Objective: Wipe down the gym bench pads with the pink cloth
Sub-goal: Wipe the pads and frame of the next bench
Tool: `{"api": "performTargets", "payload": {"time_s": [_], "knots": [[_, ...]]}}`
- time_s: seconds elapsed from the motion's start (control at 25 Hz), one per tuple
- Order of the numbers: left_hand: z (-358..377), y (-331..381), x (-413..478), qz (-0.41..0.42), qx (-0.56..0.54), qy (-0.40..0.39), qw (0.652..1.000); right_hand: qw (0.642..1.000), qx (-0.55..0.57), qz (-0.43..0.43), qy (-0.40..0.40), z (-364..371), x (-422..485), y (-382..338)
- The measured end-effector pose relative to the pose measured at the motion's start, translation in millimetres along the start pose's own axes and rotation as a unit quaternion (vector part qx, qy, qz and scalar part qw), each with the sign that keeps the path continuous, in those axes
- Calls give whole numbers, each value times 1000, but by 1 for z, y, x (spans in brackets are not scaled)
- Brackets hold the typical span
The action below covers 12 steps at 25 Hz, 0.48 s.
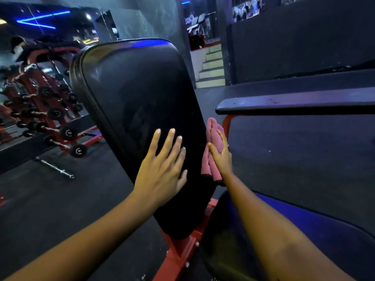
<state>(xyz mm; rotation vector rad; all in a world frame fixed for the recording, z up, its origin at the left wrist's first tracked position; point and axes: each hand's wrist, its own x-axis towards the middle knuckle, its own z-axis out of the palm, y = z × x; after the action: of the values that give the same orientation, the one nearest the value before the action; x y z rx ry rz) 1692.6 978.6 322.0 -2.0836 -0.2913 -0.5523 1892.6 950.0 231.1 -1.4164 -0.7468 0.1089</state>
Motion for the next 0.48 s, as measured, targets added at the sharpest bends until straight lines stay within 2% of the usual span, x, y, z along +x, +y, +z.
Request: {"api": "performTargets", "payload": {"time_s": [0.12,0.24,0.48], "knots": [[10,19,-37,26,-41,33,998,993,21,106,46,8,-30,29],[24,26,-49,30,-30,72,996,967,79,221,99,13,-52,43],[36,30,-44,17,-23,142,989,956,108,256,92,9,-69,36]]}}
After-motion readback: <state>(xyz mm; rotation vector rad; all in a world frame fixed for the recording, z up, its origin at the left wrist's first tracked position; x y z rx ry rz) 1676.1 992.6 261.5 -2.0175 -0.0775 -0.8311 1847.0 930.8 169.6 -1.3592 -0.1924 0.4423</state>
